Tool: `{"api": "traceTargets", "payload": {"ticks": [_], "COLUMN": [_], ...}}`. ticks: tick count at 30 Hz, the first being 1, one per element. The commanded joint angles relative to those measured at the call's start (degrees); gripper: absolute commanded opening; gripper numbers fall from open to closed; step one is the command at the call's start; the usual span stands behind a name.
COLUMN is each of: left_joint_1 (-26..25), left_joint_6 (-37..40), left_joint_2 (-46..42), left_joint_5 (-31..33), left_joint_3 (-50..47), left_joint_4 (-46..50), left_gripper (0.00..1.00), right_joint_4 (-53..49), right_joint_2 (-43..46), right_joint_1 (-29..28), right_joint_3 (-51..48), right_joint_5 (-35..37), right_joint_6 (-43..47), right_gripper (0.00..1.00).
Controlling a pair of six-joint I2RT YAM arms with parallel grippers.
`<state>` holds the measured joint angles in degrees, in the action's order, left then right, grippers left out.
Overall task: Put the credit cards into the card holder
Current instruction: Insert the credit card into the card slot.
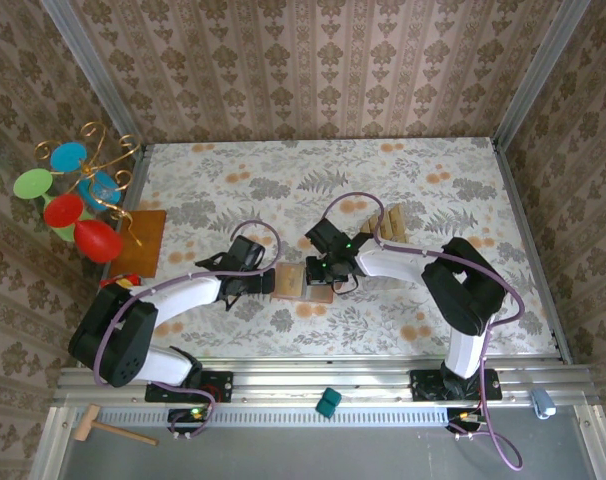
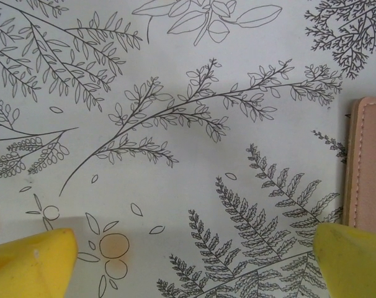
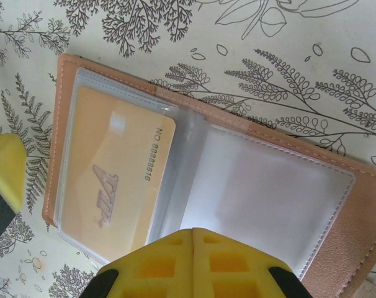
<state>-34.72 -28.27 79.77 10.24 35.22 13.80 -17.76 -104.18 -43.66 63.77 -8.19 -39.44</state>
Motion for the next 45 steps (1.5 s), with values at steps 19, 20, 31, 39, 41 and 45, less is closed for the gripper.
{"api": "traceTargets", "payload": {"ticks": [19, 20, 31, 39, 41, 45], "left_joint_1": [-0.2, -0.2, -0.3, -0.4, -0.5, -0.5], "left_joint_6": [0.3, 0.2, 0.2, 0.2, 0.2, 0.3], "left_joint_2": [4.2, 4.3, 4.9, 4.9, 4.9, 4.9], "left_joint_5": [-2.1, -2.1, -2.6, -2.5, -2.5, -2.7], "left_joint_3": [-1.4, -1.5, -1.4, -1.4, -1.4, -1.5], "left_joint_4": [-1.8, -1.8, -2.4, -2.4, -2.4, -2.5], "left_gripper": [0.98, 0.98, 0.98, 0.98, 0.98, 0.98], "right_joint_4": [3.3, 3.3, 3.0, 3.9, 4.2, 4.4], "right_joint_2": [-5.0, -5.1, -2.8, -2.8, -3.0, -3.7], "right_joint_1": [-1.9, -1.9, -1.9, -2.0, -1.9, -2.0], "right_joint_3": [3.7, 3.7, 2.0, 0.0, -0.2, 0.1], "right_joint_5": [-2.0, -2.0, -1.0, -1.2, -1.3, -1.8], "right_joint_6": [-3.9, -4.0, -3.9, -4.2, -4.3, -4.3], "right_gripper": [0.04, 0.04, 0.03, 0.03, 0.03, 0.03]}}
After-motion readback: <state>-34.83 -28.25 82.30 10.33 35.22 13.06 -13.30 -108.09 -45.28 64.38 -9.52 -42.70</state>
